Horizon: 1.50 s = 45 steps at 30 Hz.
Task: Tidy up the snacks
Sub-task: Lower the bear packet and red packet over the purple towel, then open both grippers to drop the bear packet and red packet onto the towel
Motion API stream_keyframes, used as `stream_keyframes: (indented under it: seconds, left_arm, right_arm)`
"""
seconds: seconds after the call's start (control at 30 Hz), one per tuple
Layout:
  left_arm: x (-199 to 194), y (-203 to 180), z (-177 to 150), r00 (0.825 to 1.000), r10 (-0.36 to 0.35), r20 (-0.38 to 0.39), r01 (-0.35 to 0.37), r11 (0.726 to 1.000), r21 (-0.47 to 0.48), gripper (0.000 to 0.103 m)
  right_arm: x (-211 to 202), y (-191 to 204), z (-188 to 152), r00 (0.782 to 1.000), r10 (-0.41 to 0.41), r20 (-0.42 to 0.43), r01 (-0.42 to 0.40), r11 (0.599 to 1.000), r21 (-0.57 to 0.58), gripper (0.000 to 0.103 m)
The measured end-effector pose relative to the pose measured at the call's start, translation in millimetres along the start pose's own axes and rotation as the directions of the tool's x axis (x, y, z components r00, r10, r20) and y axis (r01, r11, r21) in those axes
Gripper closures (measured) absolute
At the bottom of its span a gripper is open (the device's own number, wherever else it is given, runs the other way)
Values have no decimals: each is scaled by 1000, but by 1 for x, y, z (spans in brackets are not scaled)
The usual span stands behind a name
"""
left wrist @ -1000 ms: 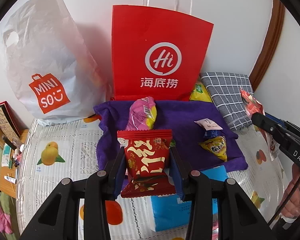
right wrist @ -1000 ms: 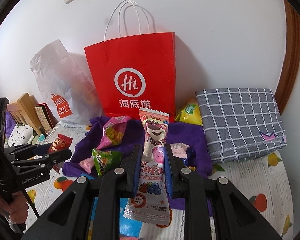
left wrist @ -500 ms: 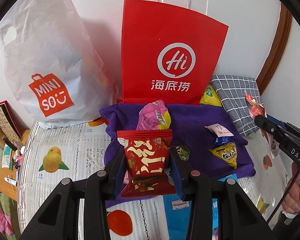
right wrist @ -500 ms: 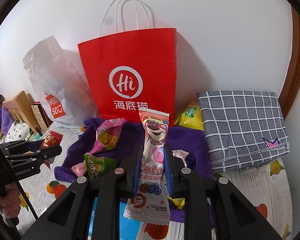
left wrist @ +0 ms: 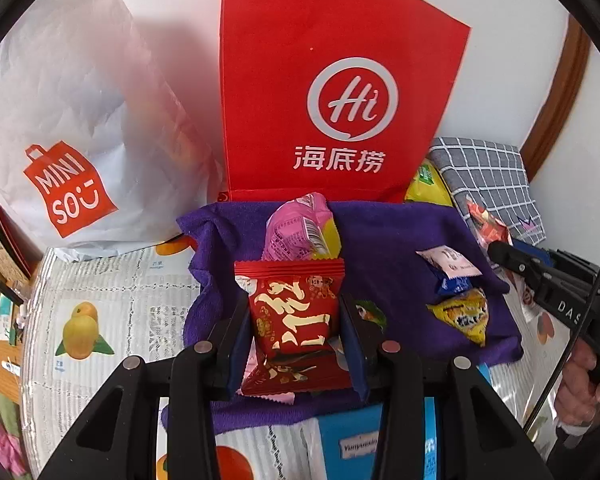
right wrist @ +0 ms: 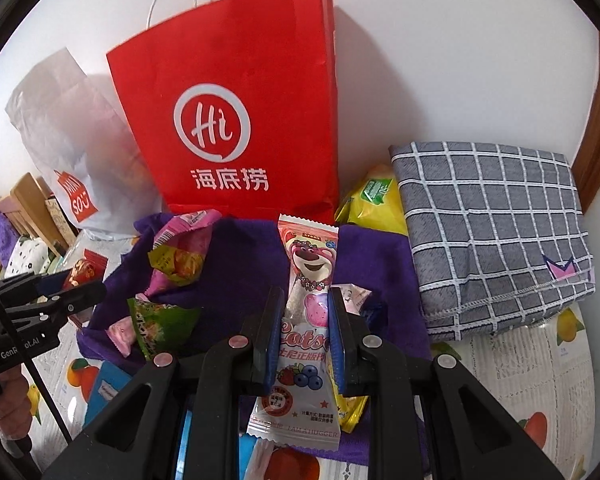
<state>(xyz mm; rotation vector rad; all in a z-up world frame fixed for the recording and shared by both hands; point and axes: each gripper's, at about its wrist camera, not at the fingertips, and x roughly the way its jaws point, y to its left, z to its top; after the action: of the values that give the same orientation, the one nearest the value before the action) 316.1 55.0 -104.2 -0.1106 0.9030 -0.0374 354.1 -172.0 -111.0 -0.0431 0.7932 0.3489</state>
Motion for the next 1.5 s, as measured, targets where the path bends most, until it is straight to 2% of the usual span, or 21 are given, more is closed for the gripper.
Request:
stream_keyframes:
  seconds: [0.2, 0.4, 0.73, 1.27, 1.43, 1.5]
  left_arm:
    - [14, 0, 4, 1000, -7, -18, 7, 1000, -8, 64]
    - [28, -2, 0, 999, -15, -44, 14, 1000, -11, 64]
    - [43, -5, -5, 996, -33, -81, 31, 999, -21, 64]
    - [52, -11, -8, 994, -27, -103, 26, 999, -19, 63]
    - [50, -11, -7, 993, -31, -110, 29, 999, -17, 63]
    - [48, -10, -7, 993, -36, -109, 33, 999, -24, 60]
  right_arm:
    - [16, -4, 1, 1000, -6, -30, 6, 1000, -5, 81]
    - [36, -12, -4, 995, 4, -98, -3, 1000, 9, 81]
    - [48, -12, -10, 990, 1, -139, -1, 1000, -1, 80]
    - [49, -12, -9, 990, 0, -139, -2, 1000, -8, 79]
    - [42, -11, -7, 992, 11, -126, -12, 1000, -6, 73]
    - [37, -10, -6, 993, 20, -117, -21, 1000, -7, 72]
